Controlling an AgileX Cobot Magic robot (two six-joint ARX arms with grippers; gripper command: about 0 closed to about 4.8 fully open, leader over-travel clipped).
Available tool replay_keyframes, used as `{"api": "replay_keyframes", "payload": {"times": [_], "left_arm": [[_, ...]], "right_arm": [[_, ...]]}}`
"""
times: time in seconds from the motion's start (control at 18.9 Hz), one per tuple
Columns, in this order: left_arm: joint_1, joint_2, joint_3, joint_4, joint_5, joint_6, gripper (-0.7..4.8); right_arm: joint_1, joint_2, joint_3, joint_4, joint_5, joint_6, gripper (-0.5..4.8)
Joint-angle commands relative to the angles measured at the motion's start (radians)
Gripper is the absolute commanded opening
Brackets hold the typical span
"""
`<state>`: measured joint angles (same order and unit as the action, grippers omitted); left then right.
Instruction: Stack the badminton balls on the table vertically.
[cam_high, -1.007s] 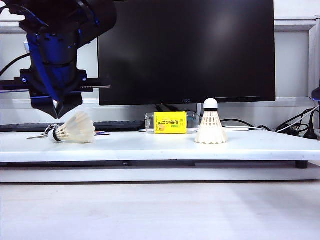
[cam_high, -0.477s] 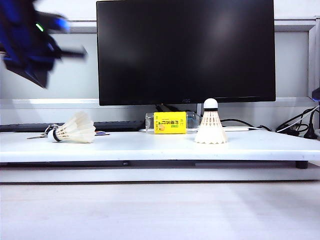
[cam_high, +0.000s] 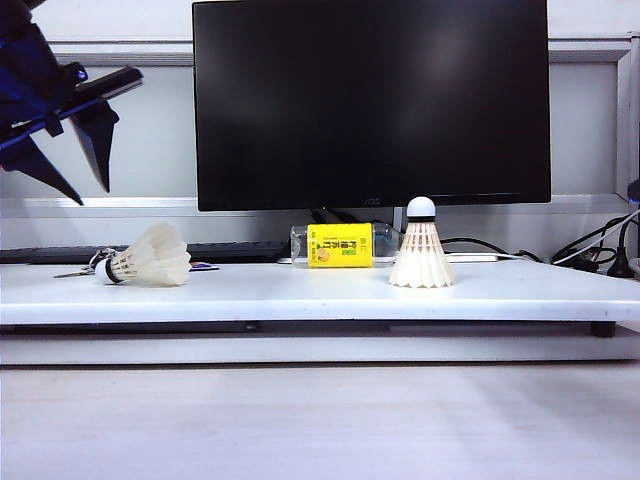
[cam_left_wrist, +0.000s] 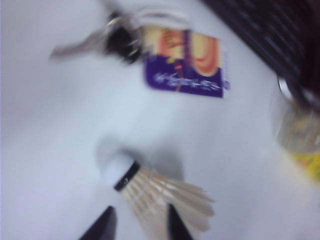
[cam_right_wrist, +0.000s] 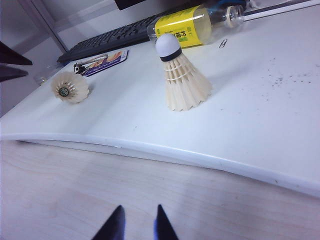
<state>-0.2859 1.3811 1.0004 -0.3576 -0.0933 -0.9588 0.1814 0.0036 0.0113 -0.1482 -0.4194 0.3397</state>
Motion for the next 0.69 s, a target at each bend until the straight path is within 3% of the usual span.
{"api": "replay_keyframes", "payload": {"times": [0.05,0.11,0.32,0.48,0.69], "left_arm": [[0.004,0.008,0.007,0.008,0.031,-0.215,1.44],[0.004,0.014,0.006,0.005,0.031,-0.237,1.44],[0.004,0.065,0.005,-0.014,0.073,-0.46,1.44],[0.004,0.111,0.005,-0.01,0.101,-0.535,1.44],[0.008,0.119,0.005,0.016,0.043,-0.641,1.44]], "right_arm": [[0.0,-0.002,0.001,-0.001,0.006,-0.003,0.84],[0.0,-0.002,0.001,-0.001,0.006,-0.003,0.84],[0.0,-0.002,0.001,-0.001,0.006,-0.003,0.84],[0.0,-0.002,0.001,-0.001,0.006,-0.003,0.84],[0.0,-0.002,0.001,-0.001,0.006,-0.003,0.84]]}}
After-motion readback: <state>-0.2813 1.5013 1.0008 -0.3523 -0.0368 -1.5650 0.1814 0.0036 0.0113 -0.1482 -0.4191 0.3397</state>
